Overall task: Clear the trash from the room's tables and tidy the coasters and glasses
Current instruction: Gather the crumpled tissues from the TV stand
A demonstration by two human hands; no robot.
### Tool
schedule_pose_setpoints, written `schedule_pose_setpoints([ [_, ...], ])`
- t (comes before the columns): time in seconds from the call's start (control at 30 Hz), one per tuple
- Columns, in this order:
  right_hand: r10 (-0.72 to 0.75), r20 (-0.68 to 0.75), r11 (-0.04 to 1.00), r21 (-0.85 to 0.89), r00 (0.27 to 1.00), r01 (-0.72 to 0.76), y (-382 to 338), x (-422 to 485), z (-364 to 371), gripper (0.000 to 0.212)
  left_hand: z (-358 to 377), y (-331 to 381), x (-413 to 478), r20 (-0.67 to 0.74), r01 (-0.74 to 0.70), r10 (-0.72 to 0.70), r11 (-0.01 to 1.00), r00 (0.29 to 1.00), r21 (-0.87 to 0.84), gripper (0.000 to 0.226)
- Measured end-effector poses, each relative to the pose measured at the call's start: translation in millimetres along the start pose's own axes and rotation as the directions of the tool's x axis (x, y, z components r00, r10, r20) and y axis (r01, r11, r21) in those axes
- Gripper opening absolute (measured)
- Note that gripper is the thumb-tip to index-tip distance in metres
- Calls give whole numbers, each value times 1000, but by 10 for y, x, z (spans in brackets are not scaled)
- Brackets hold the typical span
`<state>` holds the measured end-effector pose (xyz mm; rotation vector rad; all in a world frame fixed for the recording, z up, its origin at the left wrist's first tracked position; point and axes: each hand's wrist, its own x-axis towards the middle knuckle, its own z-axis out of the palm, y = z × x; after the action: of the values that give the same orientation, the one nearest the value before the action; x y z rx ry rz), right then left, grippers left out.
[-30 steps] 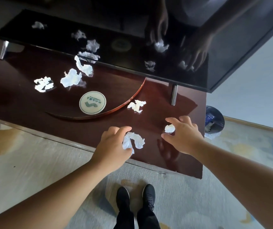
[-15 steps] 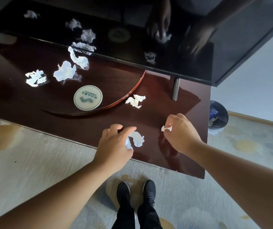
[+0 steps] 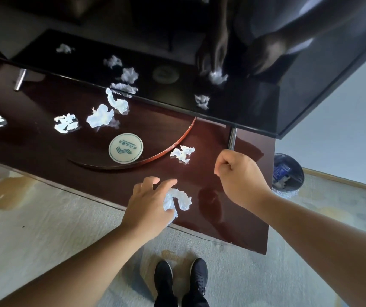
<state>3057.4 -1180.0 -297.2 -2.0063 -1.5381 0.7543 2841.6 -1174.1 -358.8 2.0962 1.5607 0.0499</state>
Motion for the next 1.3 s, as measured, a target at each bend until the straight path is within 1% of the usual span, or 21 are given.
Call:
schedule_pose_setpoints([
  [0.1,-25,-1,1000,19,1000,25,-99,8,-23,30,60,9,-21,43,-39,36,995,998,91,69],
  [0.17,-30,9,999,31,1000,29,-116,3,-12,29,151,6,-21,72,-81,72,989,995,125,72],
  [0.23,-28,22,999,29,999,27,-100,-10,11,28,240,-5,-7,80,-122,111,982,991,147,69],
  [0.3,-22,34,1000,8,999,21,-68,-22,31,26,291,-9,21,59,-141,134,980,989,139,54],
  [0.4,-5,46,1000,-8,999,5,-23,-31,42,25,285,-4,67,40,-118,115,987,993,112,19],
  [0.43,-4,52,1000,-13,999,5,-17,-29,44,25,268,-8,81,41,-109,105,988,994,112,12],
  [0.47,-8,59,1000,-20,998,9,-16,-24,42,25,240,-13,88,42,-92,88,991,995,99,9],
  [0.57,-23,99,999,-46,995,28,-27,18,23,22,71,-17,93,38,-31,30,999,999,26,8],
  [0.63,-22,153,998,-57,988,31,-47,59,3,21,-99,6,87,16,-26,26,1000,1000,-9,7],
  [0.67,-18,186,998,-62,982,30,-62,76,-8,21,-185,19,80,5,-23,23,999,1000,-35,9],
  [0.73,-4,238,997,-74,971,22,-108,117,-24,28,-364,51,54,-21,-8,6,994,1000,-112,18],
  [0.8,6,263,996,-89,965,18,-172,163,-36,37,-521,76,24,-56,3,-14,981,998,-192,29],
  [0.87,2,275,994,-105,961,28,-241,214,-41,40,-667,97,1,-84,-13,-8,968,996,-250,33],
  [0.9,-5,275,994,-105,961,35,-270,238,-42,39,-728,97,4,-88,-34,11,965,996,-261,32],
  [1.0,-4,290,995,-93,957,33,-341,301,-31,40,-865,73,48,-104,-79,59,976,993,-201,22],
  [1.13,42,302,992,-130,953,-3,-412,388,39,38,-951,-40,145,-143,-124,96,971,985,-203,31],
  [1.17,57,296,991,-135,953,-17,-426,410,63,37,-940,-69,166,-117,-151,129,968,985,-200,27],
  [1.2,69,288,989,-143,955,-28,-437,432,91,37,-912,-99,179,-62,-182,173,965,983,-188,19],
  [1.23,84,275,988,-150,958,-43,-446,443,121,36,-861,-134,187,11,-206,211,964,977,-167,8],
  [1.27,104,260,986,-152,960,-66,-457,447,150,36,-798,-172,185,87,-221,236,963,968,-153,4],
  [1.3,127,244,984,-150,961,-92,-466,448,176,36,-727,-216,182,166,-229,253,962,953,-149,11],
])
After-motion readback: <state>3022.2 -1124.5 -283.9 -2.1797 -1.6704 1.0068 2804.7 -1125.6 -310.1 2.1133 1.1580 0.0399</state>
